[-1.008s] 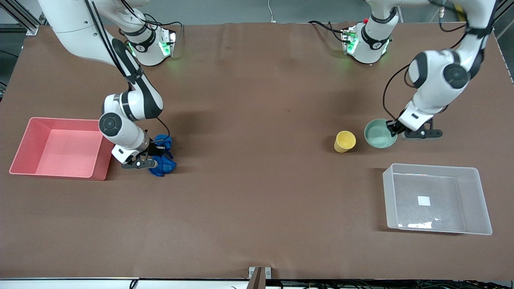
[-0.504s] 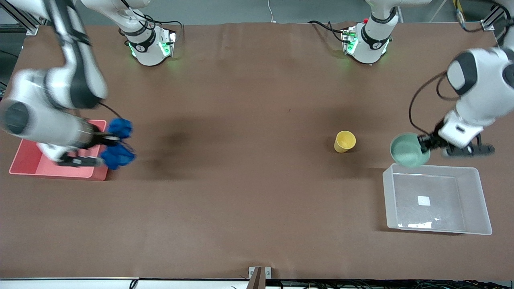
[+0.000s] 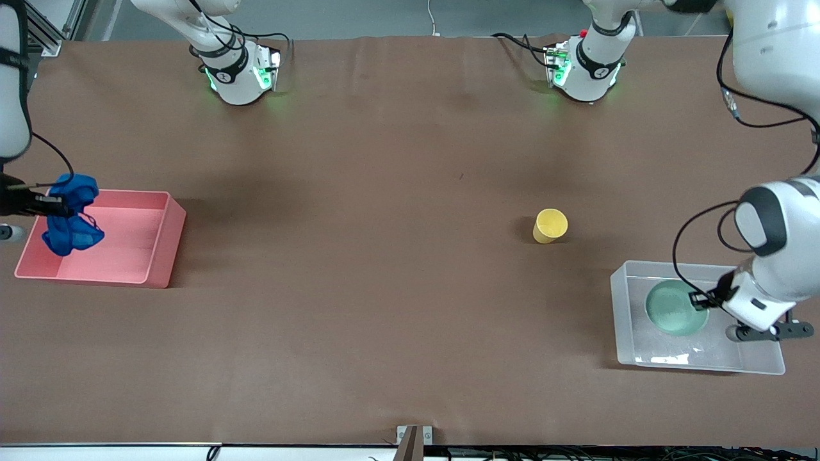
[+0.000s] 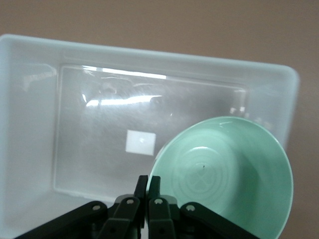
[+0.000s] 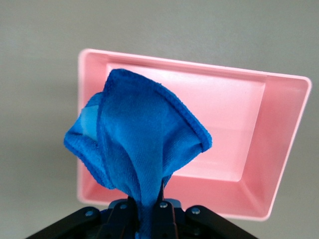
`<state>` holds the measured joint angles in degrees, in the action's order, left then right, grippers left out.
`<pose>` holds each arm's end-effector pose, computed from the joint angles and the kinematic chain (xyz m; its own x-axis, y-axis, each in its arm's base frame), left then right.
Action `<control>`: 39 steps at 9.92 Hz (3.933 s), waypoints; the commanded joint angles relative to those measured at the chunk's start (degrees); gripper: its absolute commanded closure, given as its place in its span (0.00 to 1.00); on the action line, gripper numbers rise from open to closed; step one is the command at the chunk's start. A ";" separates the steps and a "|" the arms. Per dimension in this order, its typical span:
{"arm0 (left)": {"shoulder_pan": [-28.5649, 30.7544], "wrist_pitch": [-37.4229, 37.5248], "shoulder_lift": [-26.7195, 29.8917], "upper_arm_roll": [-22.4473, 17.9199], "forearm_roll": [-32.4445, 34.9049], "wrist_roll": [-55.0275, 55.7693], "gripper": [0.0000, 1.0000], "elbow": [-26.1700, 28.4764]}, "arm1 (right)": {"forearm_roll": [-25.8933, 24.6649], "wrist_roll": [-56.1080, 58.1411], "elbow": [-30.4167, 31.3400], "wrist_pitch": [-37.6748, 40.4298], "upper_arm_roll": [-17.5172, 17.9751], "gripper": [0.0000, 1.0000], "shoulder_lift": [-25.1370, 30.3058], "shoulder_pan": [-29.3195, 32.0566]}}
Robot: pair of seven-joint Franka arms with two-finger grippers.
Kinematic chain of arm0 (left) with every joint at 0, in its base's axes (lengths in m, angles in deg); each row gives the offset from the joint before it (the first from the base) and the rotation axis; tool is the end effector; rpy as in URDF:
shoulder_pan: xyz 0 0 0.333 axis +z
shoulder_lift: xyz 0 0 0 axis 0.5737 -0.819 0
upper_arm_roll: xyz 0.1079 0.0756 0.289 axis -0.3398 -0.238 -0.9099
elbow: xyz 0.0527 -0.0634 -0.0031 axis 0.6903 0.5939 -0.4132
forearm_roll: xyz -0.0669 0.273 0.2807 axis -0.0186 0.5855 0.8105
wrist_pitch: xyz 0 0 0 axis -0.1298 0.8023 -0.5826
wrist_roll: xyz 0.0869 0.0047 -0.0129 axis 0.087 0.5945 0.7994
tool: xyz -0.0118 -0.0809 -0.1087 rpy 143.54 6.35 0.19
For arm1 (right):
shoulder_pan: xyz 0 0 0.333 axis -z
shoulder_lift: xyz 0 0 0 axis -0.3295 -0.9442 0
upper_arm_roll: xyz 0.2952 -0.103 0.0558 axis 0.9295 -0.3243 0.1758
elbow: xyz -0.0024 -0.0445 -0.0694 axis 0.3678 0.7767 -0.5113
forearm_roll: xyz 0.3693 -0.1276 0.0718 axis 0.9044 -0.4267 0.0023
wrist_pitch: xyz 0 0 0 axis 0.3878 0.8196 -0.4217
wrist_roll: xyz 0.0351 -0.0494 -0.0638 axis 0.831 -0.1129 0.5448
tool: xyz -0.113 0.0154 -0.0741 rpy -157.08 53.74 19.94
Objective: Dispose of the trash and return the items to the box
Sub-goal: 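Lift the cloth with the right gripper while the left gripper lifts the bowl, then drop the cloth into the pink bin while the left gripper lowers the bowl, then withdraw the right gripper while the left gripper rises from the clear bin, then grasp the yellow cup with the left gripper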
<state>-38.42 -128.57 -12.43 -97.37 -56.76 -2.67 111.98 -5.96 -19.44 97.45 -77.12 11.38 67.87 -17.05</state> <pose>0.7267 0.0834 0.2952 0.9966 0.0522 0.0633 0.0555 -0.9971 -0.0518 0.5508 -0.2173 0.3576 0.9875 0.0826 -0.1339 0.0853 -0.9963 0.0145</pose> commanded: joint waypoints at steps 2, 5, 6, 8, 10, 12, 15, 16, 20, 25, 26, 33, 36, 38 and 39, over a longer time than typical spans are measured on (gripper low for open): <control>1.48 -1.54 -8.13 -0.89 -4.54 -3.70 0.96 -4.28 | -0.73 2.14 9.35 -14.72 0.13 0.97 -4.94 0.71; 1.48 -5.15 -10.95 -0.89 -5.96 -4.15 0.81 -3.39 | -0.03 2.75 11.83 -20.04 0.14 0.87 -8.82 0.89; 1.30 -4.98 -10.61 -0.89 -5.61 -4.24 0.59 -3.22 | 0.06 5.10 11.83 -20.22 0.22 0.62 -10.39 1.50; 0.78 -3.84 -6.94 -0.98 -5.17 -3.80 0.08 -2.17 | 0.06 5.48 11.31 -20.39 0.31 0.00 -11.02 1.77; -0.01 1.94 2.19 -0.46 -2.55 -3.98 0.01 -0.06 | 3.37 4.78 8.86 -20.23 0.22 0.00 -9.89 1.68; 0.07 8.87 9.66 2.87 1.15 -2.93 0.00 0.04 | 4.28 -1.86 6.67 -16.46 0.92 0.00 -4.55 1.86; 0.16 19.34 24.58 7.09 1.25 1.03 0.00 6.32 | 2.79 -17.15 -4.12 2.83 10.73 0.00 3.29 4.66; 0.16 20.06 30.64 8.24 1.33 1.82 0.00 12.11 | 1.65 -22.07 -8.51 10.03 13.47 0.00 4.87 4.93; 0.33 10.44 47.21 14.92 4.68 7.00 0.01 37.61 | 1.38 -26.17 -19.16 27.99 15.16 0.00 14.37 2.04; -0.19 -9.50 38.21 20.27 4.24 10.76 0.04 48.98 | -1.26 -25.11 -23.41 30.76 16.83 0.00 14.03 1.68; -0.19 -13.55 34.43 21.94 4.32 11.92 0.04 49.43 | -1.17 -25.02 -23.50 30.76 16.83 0.00 14.03 1.77; -1.16 -27.82 17.80 23.80 5.11 12.11 0.43 49.26 | -0.73 -23.88 -25.17 30.76 16.75 0.00 13.85 1.95; -1.42 -27.65 17.00 23.90 5.11 13.16 1.00 49.52 | -0.73 -23.88 -24.99 30.76 16.75 0.00 13.85 1.95; -1.69 -25.04 19.26 23.90 5.11 12.29 1.00 49.52 | -0.64 -23.88 -24.91 30.85 16.75 0.00 13.85 1.95; -1.34 -21.10 22.06 23.81 5.11 11.33 1.00 49.26 | -0.64 -23.88 -24.90 30.85 16.75 0.00 13.85 1.95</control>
<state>-39.75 -153.49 7.12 -73.33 -52.85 8.93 160.87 -6.28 -43.90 72.92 -46.77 27.98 81.80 -15.27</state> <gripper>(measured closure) 0.965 0.000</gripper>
